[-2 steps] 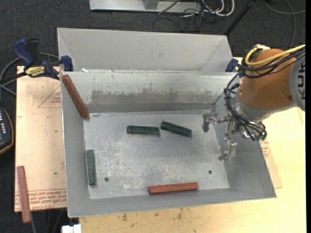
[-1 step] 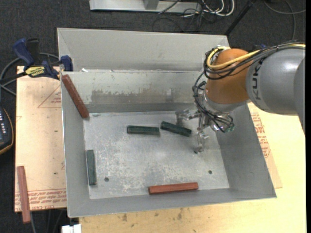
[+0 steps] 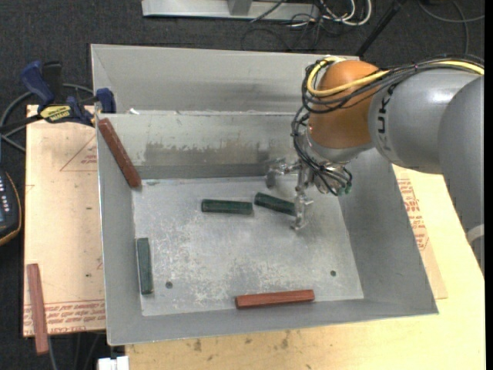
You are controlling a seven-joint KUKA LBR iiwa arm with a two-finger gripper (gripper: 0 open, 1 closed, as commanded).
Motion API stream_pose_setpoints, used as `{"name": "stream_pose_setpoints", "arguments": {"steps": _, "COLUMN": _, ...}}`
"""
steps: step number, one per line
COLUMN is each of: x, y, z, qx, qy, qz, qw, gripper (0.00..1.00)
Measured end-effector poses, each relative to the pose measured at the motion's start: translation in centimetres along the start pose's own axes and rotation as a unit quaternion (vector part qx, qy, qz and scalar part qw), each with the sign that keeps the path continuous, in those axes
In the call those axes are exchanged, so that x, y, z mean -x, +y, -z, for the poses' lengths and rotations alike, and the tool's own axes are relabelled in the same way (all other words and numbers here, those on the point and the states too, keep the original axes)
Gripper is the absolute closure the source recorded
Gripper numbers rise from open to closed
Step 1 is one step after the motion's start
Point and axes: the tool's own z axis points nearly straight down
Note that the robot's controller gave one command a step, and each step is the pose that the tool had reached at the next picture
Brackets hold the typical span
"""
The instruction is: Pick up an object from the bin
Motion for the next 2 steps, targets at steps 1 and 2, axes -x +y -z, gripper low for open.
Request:
{"name": "stream_pose_setpoints", "arguments": {"steps": 1, "x": -0.1, "y": -0.2, "z": 0.1, "qx": 0.000, "qy": 0.0012, "qz": -0.002, "qw": 1.0000, "gripper": 1.00}}
{"name": "stream_pose_setpoints", "arguments": {"steps": 2, "x": -2.0, "y": -1.6, "z": 15.8, "qx": -0.003, "qy": -0.0019, "qz": 0.064, "qw": 0.9979, "gripper": 1.00}}
